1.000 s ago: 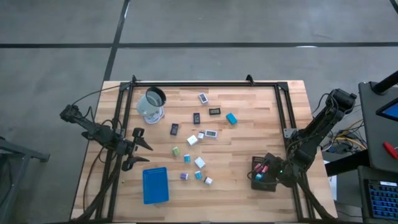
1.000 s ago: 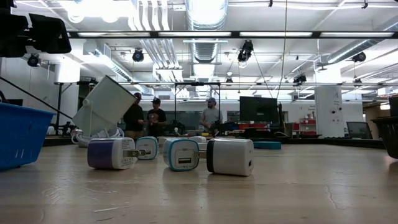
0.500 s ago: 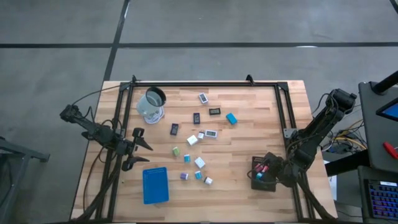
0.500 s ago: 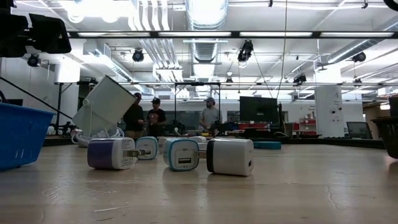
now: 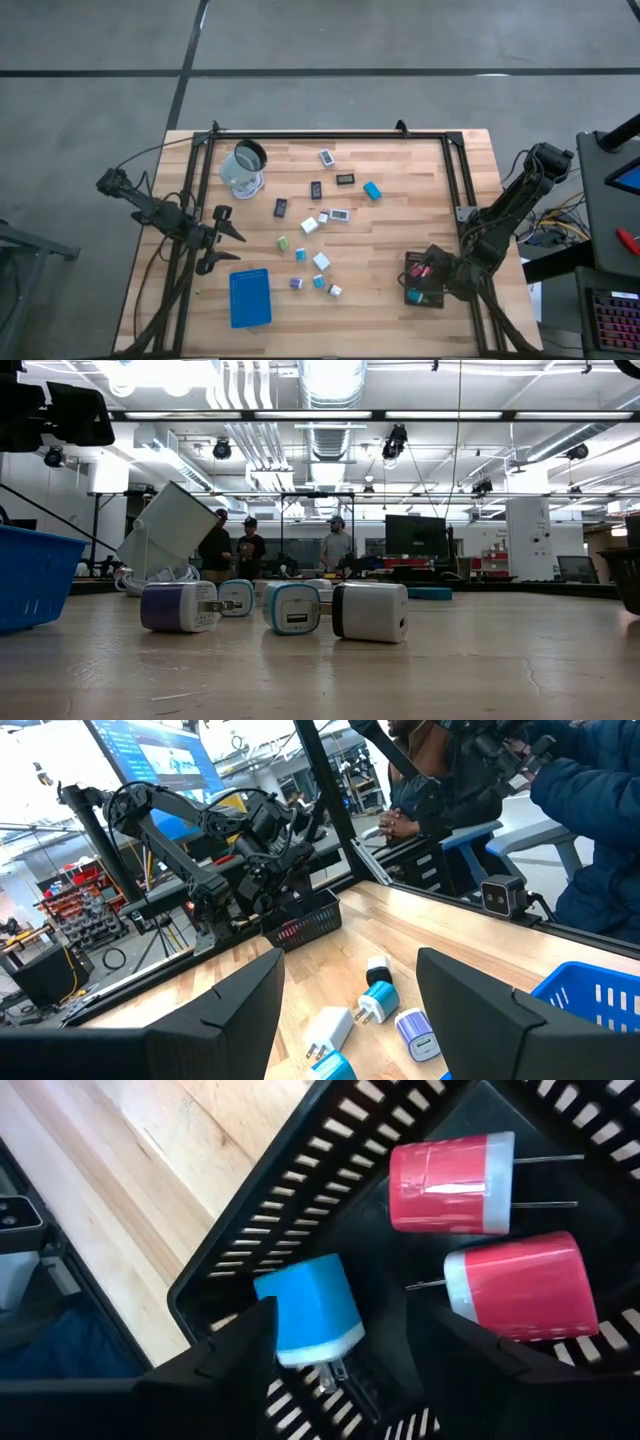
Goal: Pick & Place Office items
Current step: Put the bottom white black charger adapter into the black bin
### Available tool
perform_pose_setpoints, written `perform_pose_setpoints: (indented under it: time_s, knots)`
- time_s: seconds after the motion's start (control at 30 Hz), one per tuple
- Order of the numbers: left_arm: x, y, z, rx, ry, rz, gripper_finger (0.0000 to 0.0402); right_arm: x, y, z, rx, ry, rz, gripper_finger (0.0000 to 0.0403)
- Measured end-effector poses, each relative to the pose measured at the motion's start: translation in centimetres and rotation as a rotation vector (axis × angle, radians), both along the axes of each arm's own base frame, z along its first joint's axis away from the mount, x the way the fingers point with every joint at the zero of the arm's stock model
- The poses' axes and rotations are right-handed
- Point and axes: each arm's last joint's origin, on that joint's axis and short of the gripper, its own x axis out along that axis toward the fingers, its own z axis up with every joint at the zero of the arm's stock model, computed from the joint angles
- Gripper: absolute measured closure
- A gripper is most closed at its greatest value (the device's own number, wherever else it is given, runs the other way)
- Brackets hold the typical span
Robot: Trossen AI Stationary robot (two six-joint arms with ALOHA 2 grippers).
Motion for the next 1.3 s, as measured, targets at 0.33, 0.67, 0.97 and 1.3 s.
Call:
perform_pose_setpoints:
  time_s: [0.33, 0.67, 0.97, 1.3]
  knots:
    - [0.0, 0.0, 0.0, 0.000, 0.000, 0.000, 0.0168, 0.0, 0.0, 0.0, -0.004, -0.004, -0.005, 0.0149]
    - [0.0, 0.0, 0.0, 0.000, 0.000, 0.000, 0.0168, 0.1, 0.1, 0.2, 0.005, -0.010, -0.006, 0.0149]
    - [0.0, 0.0, 0.0, 0.000, 0.000, 0.000, 0.0168, 0.7, 0.9, 2.6, -0.010, -0.044, 0.027, 0.0149]
    - [0.0, 0.0, 0.0, 0.000, 0.000, 0.000, 0.0168, 1.4, 1.0, 7.9, -0.238, -0.134, 0.044, 0.0149]
